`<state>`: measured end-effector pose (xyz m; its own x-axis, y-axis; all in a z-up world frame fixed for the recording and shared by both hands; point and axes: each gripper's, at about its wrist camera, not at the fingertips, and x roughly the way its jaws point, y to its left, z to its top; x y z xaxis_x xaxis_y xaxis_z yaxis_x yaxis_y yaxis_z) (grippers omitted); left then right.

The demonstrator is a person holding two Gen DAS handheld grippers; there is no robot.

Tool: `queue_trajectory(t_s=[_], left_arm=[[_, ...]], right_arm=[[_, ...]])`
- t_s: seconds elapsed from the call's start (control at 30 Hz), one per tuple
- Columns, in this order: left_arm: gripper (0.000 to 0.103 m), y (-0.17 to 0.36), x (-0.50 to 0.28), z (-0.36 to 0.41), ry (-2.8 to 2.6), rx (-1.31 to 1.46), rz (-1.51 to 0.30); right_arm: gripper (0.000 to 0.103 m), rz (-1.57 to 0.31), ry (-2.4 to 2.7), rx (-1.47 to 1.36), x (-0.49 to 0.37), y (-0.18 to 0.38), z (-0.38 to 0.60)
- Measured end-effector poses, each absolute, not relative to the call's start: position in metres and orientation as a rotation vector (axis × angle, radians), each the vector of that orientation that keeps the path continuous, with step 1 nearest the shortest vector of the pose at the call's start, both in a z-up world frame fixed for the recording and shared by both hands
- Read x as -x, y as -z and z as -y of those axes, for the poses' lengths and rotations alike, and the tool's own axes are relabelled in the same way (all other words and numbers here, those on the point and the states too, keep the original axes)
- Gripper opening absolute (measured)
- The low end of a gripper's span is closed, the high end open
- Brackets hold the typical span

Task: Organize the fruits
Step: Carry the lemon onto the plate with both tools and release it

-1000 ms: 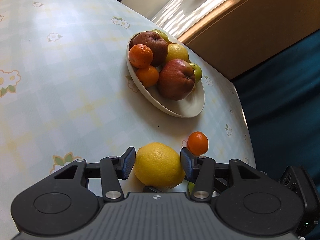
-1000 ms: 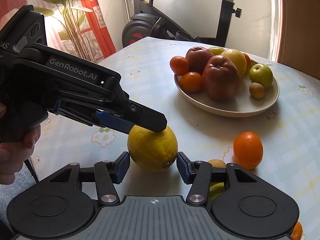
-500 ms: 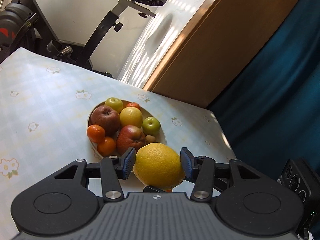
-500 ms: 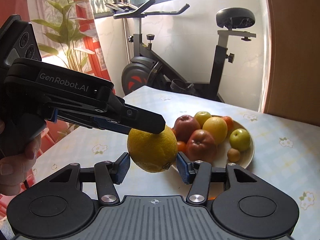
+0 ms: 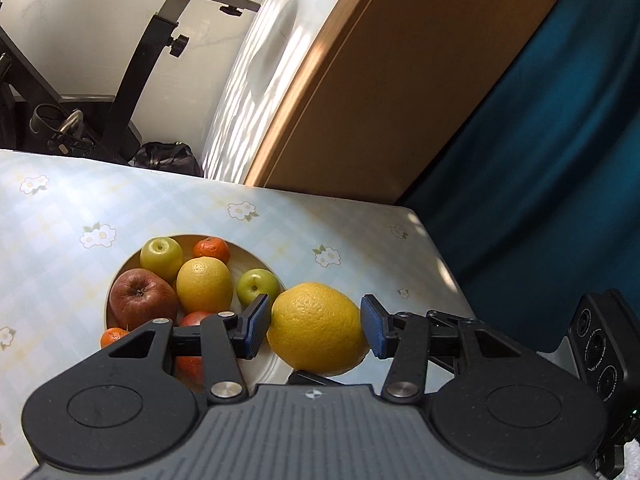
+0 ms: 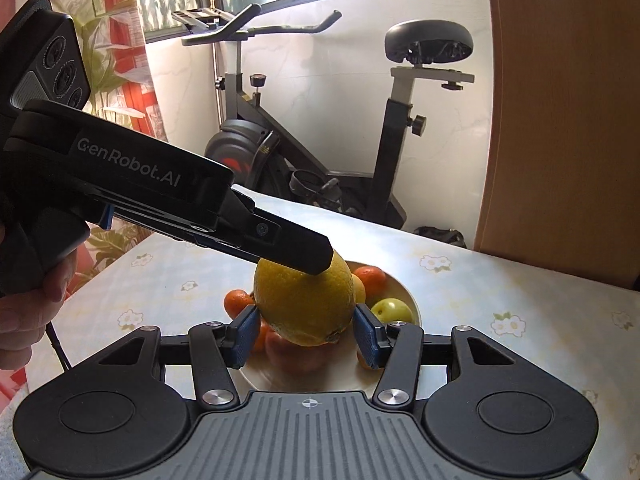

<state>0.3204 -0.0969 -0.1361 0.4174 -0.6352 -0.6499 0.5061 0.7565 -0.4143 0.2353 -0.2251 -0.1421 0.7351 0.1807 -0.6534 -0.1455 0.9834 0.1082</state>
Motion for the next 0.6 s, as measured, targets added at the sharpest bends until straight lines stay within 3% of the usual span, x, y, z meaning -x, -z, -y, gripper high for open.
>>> queue_trajectory(t_s=[0.6], left_arm=[[0.048,0.197,-0.364,0.126,0.682,0.029,-1.048]], right_arm=[[0.048,-0.917,-0.187,-0.172,-0.265,0.220,0.256]])
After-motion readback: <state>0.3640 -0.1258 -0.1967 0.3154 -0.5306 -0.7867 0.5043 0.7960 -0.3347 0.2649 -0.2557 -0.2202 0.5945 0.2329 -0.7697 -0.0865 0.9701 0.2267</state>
